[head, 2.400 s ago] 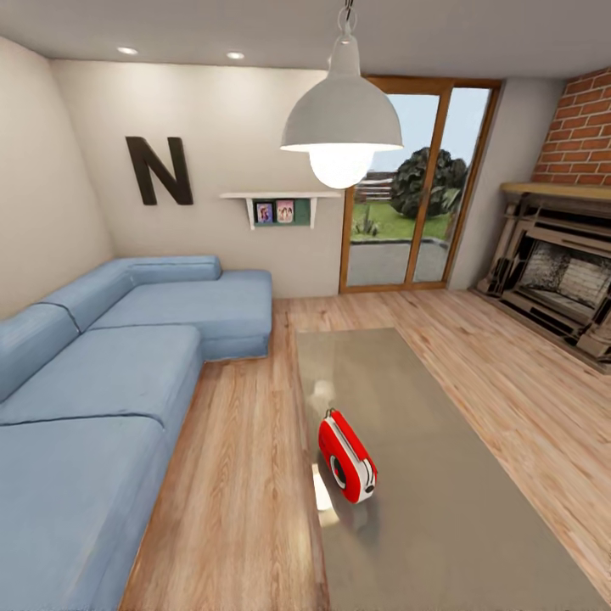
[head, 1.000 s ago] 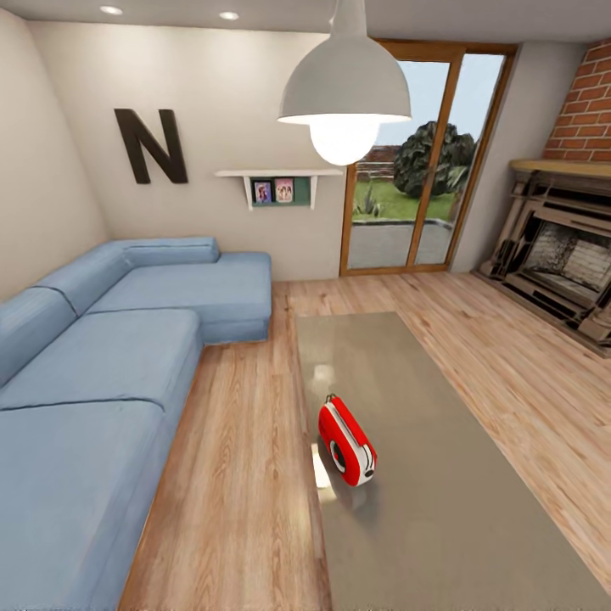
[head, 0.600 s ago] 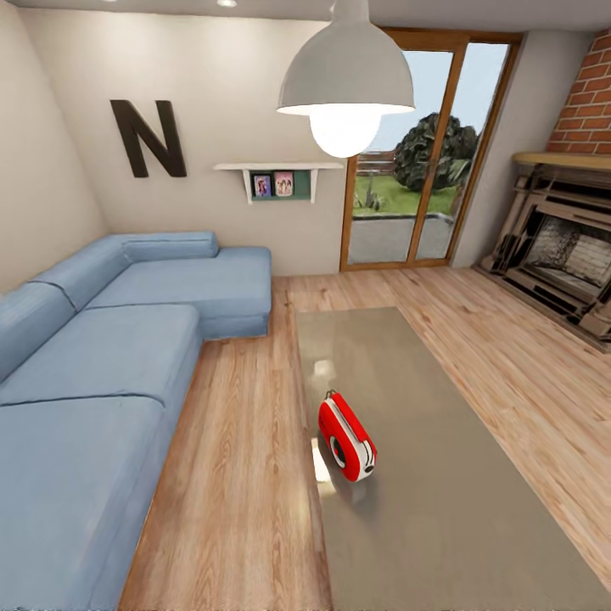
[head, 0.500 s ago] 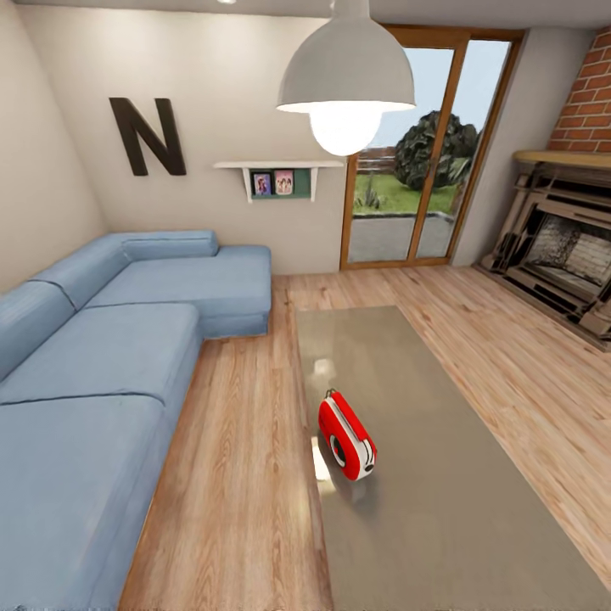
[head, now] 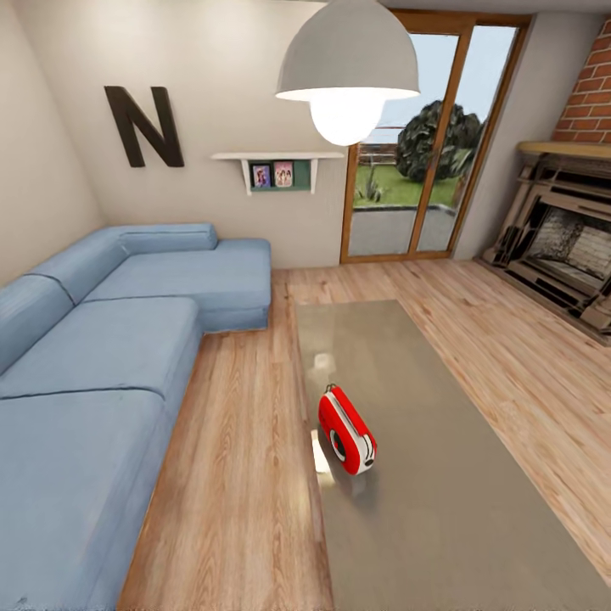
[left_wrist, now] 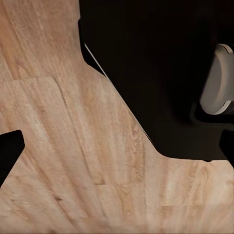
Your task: Turn on the radio receiver that's on the table in the living room.
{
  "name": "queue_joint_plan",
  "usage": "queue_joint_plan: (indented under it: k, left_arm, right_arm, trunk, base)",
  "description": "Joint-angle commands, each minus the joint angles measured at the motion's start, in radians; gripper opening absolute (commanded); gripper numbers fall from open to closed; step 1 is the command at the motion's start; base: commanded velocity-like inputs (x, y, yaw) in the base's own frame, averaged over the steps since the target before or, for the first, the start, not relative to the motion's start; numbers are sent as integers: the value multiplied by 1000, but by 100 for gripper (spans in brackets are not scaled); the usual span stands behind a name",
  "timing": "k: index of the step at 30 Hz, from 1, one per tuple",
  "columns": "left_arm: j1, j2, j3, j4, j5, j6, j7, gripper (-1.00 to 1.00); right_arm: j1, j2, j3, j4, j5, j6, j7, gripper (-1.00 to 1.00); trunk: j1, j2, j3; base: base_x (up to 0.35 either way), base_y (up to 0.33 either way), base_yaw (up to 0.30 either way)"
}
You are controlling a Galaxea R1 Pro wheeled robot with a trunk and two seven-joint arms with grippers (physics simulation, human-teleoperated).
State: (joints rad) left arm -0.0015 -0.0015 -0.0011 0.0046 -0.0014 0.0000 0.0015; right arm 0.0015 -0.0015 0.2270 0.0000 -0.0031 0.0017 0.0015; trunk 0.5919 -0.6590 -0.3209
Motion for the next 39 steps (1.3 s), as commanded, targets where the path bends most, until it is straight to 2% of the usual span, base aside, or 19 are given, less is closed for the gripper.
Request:
queue_joint_plan:
  k: [1, 39]
  left_arm:
    - [0, 0, 0, 0, 0, 0, 0, 100]
    - [0, 0, 0, 0, 0, 0, 0, 100]
  right_arm:
    - [0, 0, 0, 0, 0, 0, 0, 100]
    - [0, 0, 1, 0, 1, 0, 0, 100]
  trunk:
    - [0, 0, -2]
    - [0, 0, -63]
  base:
    - [0, 0, 0]
    - [0, 0, 0]
